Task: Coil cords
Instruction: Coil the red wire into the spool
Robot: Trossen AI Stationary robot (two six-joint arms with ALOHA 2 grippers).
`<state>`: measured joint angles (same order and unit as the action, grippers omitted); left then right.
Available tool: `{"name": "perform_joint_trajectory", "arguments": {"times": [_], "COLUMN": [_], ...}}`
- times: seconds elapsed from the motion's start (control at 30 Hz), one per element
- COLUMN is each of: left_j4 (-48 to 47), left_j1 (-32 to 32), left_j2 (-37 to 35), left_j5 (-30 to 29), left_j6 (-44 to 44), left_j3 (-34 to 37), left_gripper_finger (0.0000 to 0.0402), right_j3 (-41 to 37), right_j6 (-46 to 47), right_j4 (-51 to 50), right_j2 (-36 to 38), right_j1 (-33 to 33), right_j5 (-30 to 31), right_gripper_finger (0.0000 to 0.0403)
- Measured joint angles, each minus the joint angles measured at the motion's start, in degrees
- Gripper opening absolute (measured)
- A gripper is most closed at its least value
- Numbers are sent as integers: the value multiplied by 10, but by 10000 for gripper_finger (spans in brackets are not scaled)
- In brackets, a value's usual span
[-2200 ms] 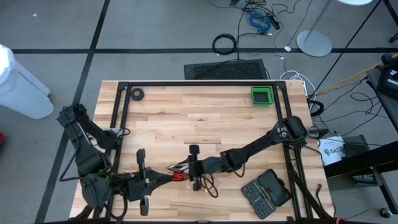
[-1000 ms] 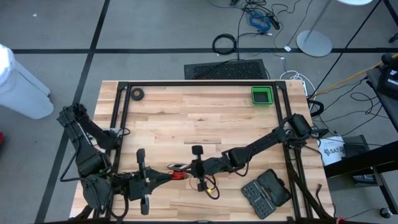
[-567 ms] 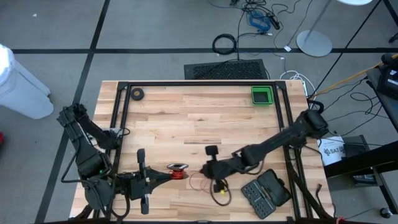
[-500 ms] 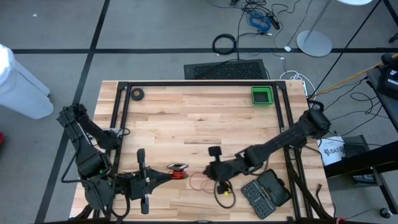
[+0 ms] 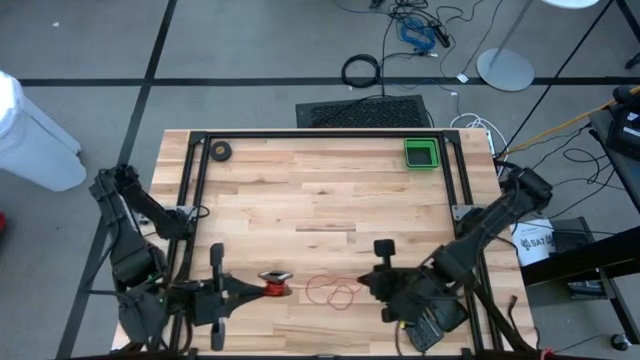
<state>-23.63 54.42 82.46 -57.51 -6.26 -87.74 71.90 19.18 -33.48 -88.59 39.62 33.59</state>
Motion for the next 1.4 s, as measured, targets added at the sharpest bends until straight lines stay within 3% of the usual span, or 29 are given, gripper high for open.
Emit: {"name": "perform_joint_trajectory", "arguments": {"times": [0.27,0.43,0.7,1.13,1.4], "left_j4": [-13,-57,-88,-96,-68], "left_j1": [6,-17,-65,-79,-66], "left_j2": [0,0,0,0,0], "left_j5": [3,4,153,170,201], "left_j6": [16,56,77,90,68], "left_j3": [0,0,0,0,0], "left_gripper_finger": [9,9,9,9,9], "right_j3": [0,41,122,172,193], "right_j6": [-15,-32,-147,-301,-344], "right_j4": [32,11,9,54,50], "right_j2": [44,48,44,44,43], "right_j1": [44,55,63,61,61], "right_j5": [56,84,133,177,206], "right_gripper_finger": [0,0,0,0,0]}}
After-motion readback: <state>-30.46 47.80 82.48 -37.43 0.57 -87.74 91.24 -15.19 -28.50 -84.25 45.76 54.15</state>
